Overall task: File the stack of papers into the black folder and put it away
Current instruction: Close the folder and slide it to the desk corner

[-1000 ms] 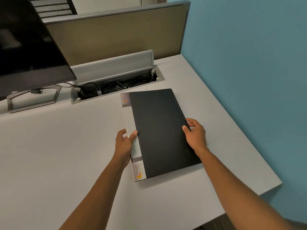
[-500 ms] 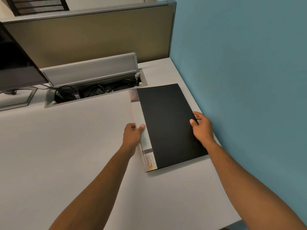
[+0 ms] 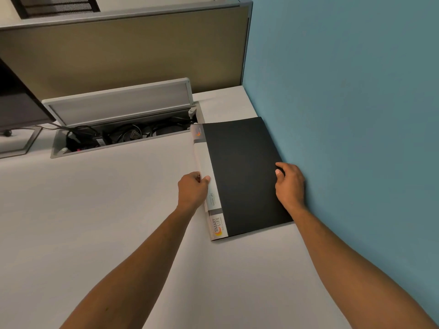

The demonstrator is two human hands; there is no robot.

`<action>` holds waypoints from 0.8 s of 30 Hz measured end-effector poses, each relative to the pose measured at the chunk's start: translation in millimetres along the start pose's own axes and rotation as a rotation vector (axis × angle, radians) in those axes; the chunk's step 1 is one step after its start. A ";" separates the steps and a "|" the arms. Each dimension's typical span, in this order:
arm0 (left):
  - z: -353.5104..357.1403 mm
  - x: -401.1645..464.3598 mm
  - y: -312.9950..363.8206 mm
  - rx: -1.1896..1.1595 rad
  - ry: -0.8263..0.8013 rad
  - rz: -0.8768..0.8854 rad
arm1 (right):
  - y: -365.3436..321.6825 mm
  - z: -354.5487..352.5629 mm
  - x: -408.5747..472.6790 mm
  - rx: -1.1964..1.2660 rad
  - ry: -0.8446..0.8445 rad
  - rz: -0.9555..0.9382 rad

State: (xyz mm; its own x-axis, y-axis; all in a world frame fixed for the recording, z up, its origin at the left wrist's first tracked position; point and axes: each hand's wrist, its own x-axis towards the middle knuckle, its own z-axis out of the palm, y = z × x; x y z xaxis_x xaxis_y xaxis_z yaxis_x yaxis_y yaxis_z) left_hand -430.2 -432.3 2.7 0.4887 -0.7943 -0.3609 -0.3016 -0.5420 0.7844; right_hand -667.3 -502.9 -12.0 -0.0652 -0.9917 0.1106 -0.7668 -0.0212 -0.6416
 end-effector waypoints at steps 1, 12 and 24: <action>0.5 1.1 0.6 0.010 0.006 0.005 | -0.9 2.3 0.2 -0.013 0.007 -0.009; 5.5 3.1 3.8 0.074 -0.006 0.042 | -11.7 13.3 -0.9 -0.101 -0.062 0.032; -8.2 -11.6 2.0 0.053 -0.052 0.080 | -14.4 16.2 -16.7 -0.226 -0.049 -0.081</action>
State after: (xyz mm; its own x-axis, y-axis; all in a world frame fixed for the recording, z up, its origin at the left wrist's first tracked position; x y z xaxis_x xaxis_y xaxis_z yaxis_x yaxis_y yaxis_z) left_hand -429.8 -421.9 12.6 0.4184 -0.8480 -0.3254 -0.3816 -0.4893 0.7842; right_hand -644.9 -488.0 -16.9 0.0295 -0.9930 0.1145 -0.8921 -0.0778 -0.4452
